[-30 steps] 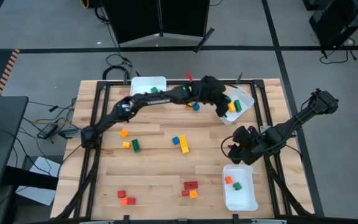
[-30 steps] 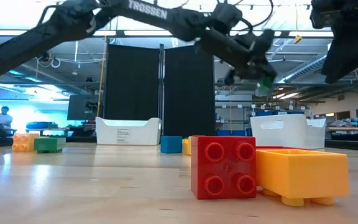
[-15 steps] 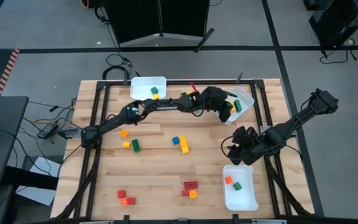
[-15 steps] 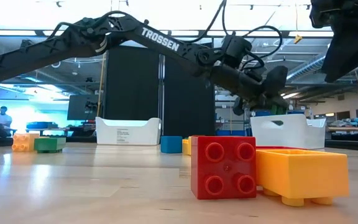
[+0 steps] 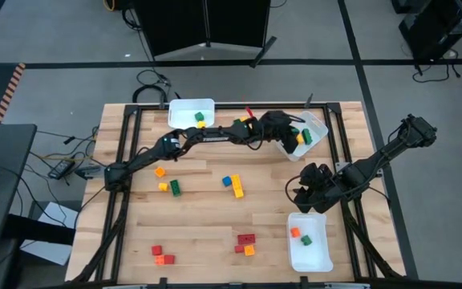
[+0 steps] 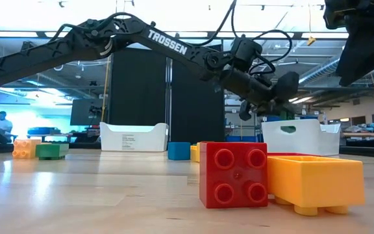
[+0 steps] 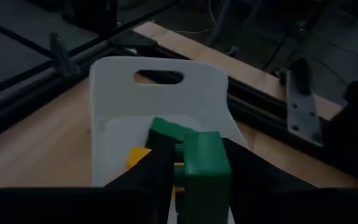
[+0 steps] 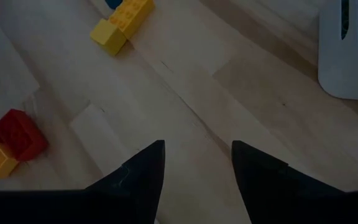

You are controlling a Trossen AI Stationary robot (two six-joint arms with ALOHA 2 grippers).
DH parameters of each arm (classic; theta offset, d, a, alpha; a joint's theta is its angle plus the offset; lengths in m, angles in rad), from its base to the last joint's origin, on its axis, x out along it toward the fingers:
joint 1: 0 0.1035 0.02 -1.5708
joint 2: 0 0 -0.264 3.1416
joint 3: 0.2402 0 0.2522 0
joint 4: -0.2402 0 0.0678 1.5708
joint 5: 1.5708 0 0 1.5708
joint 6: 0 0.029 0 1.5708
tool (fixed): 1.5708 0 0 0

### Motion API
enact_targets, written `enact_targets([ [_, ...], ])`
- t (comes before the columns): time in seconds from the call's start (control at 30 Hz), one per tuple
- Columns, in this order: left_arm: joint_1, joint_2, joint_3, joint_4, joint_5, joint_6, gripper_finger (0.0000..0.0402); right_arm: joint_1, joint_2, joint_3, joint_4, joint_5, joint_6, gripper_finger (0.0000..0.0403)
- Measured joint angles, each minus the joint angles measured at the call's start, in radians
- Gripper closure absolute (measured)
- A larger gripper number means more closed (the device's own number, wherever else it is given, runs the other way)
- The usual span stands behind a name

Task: Sort blocks by size
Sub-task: Put the green 8 stud gamepiece into the top right white bin, then put the yellow square block into the top left white bin

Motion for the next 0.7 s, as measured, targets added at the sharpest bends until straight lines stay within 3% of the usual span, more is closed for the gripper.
enact_targets([
  [0.33, 0.001, 0.000, 0.000, 0.018, 0.000, 0.038, 0.0214, 0.000, 0.000, 0.000, -0.001, 0.000, -0.001, 0.0206],
  [0.7, 0.006, -0.050, 0.041, 0.007, 0.028, 0.065, 0.0210, -0.001, 0.000, 0.000, -0.002, 0.016, -0.010, 0.0205],
])
